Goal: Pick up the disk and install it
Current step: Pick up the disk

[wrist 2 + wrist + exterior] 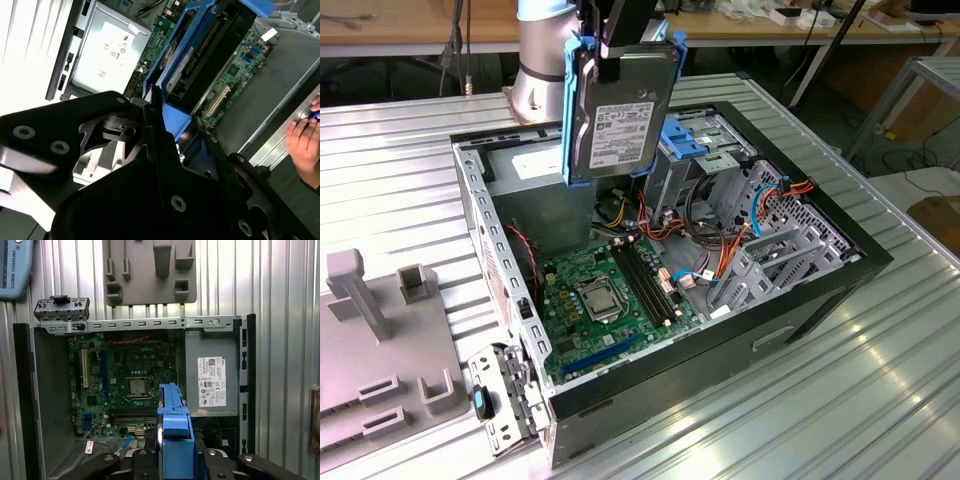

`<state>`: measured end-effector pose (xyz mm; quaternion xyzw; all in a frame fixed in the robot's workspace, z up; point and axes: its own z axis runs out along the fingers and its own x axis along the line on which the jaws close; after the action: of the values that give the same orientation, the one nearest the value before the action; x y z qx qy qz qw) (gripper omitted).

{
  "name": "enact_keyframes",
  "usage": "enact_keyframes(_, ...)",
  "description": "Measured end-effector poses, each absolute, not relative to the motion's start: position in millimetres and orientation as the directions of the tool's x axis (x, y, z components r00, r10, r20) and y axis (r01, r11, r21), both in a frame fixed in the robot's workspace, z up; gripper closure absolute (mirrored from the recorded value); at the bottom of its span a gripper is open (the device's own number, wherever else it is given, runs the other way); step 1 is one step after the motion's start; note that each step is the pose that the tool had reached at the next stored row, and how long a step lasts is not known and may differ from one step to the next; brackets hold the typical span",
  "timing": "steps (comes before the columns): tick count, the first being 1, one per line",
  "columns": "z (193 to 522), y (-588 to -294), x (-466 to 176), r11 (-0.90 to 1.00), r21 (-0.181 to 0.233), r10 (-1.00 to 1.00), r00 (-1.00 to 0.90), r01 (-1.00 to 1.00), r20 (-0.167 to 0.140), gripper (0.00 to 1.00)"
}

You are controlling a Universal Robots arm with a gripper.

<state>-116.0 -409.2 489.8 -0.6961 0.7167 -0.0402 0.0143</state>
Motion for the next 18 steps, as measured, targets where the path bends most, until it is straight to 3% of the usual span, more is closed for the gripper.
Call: enact_keyframes(18, 487, -434, -114, 0.006, -0.078, -0.999, -0.009, -0.997, 0.036, 0.63)
